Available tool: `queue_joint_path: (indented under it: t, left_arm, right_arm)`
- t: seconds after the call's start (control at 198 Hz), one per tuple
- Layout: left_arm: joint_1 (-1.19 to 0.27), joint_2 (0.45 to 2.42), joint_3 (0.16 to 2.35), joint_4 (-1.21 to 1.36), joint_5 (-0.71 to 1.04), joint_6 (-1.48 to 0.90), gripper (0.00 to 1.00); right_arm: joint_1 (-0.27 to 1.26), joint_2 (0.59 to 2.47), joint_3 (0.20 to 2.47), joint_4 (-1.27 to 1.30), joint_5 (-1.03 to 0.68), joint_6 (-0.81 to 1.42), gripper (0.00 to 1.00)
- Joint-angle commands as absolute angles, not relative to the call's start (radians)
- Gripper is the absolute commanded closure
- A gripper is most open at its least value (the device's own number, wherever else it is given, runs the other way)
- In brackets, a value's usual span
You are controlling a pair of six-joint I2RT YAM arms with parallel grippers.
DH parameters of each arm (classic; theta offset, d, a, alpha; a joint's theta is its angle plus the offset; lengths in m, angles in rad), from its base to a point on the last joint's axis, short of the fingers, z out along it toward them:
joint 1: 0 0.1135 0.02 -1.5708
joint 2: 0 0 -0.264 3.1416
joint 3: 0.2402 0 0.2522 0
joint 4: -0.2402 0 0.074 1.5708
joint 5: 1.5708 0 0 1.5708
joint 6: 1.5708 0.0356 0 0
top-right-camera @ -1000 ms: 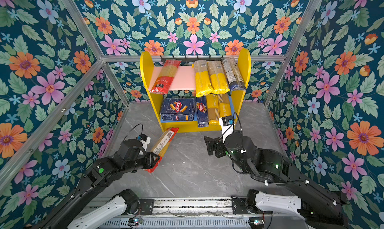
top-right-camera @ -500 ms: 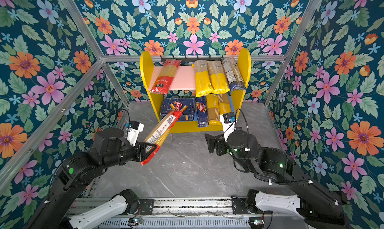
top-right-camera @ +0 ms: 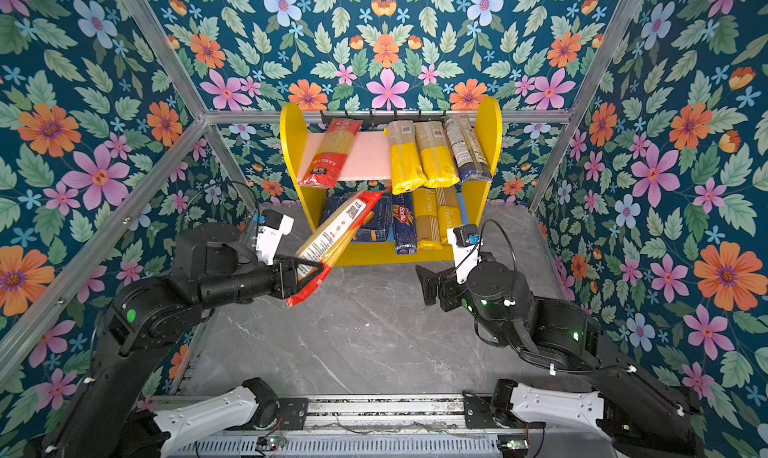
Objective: Place and organize the pasta boxes and bags onto the shelf
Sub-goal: 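Lift the red-labeled bag with the left gripper toward the pink top shelf, then set the red-labeled bag upright on the pink top shelf and open the left gripper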
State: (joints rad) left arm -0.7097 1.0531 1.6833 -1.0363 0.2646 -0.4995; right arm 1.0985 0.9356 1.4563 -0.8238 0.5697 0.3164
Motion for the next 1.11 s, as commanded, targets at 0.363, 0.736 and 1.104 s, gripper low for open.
queue_joint_path:
  t: [0.363, 0.736, 1.104]
  left_arm:
    - [-0.712, 1.394, 2.079, -0.773, 0.072, -0.447, 1.0]
    - [-0.724, 1.683, 2.351, -0.711, -0.244, -0.443, 1.0]
    - [-0.776, 1.86, 2.463, -0.608, -0.383, -0.428, 1.0]
  right_arm:
    - [1.099, 0.881, 1.437, -0.805, 0.609, 0.26, 0.01]
    - [1.1, 0.895, 1.451, -0.821, 0.635, 0.219, 0.01]
    - [1.1, 0.949, 1.45, -0.72, 0.668, 0.14, 0.01]
